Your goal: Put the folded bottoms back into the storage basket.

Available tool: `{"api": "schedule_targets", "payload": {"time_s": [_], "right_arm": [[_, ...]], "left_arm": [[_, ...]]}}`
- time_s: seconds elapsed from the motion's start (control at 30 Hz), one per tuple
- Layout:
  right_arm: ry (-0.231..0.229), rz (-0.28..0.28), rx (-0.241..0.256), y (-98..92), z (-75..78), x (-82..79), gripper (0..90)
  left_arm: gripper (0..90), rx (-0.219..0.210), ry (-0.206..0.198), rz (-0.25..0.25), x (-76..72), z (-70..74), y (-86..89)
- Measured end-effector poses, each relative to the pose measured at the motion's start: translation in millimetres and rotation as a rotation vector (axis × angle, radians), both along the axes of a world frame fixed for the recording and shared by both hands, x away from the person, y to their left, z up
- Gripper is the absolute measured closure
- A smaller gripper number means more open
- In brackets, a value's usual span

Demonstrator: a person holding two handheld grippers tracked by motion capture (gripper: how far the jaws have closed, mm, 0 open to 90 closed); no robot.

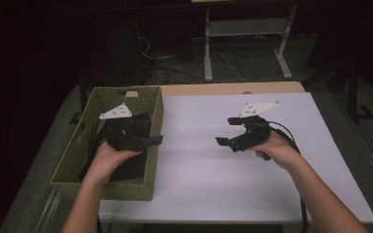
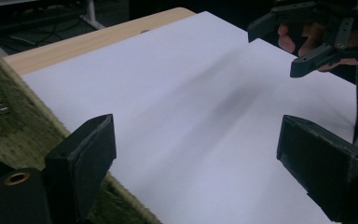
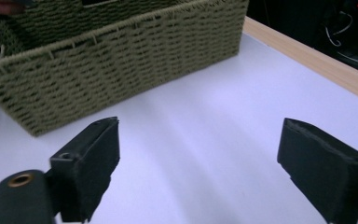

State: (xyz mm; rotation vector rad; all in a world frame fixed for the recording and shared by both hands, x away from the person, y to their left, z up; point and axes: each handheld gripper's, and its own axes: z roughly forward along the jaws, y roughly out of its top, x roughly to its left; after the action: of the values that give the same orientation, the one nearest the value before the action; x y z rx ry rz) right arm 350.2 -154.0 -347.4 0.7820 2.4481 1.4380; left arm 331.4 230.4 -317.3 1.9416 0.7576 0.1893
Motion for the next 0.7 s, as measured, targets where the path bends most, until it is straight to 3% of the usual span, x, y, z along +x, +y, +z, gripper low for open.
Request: {"api": "schedule_targets", "payload": {"time_s": [0.2, 0.37, 0.6, 0.7], "right_arm": [[-0.022, -0.033, 0.002, -23.5, -1.7, -17.5, 2.9], [-0.028, -0.059, 0.006, -45.0, -6.9, -30.9, 2.7], [-0.013, -0.102, 0.017, -74.4, -18.2, -42.6, 2.6], [-0.010, -0.102, 0.028, -85.1, -21.5, -48.8, 1.5]], "left_arm": [[5.8, -0.024, -0.014, -0.020, -14.1, -4.2, -3.9], [0.7, -0.019, -0.009, -0.034, -23.2, -7.3, -6.9], [0.2, 0.018, -0.015, -0.063, -31.5, -13.3, -10.8], [0.2, 0.011, -0.014, -0.066, -33.6, -14.9, -10.1]]}}
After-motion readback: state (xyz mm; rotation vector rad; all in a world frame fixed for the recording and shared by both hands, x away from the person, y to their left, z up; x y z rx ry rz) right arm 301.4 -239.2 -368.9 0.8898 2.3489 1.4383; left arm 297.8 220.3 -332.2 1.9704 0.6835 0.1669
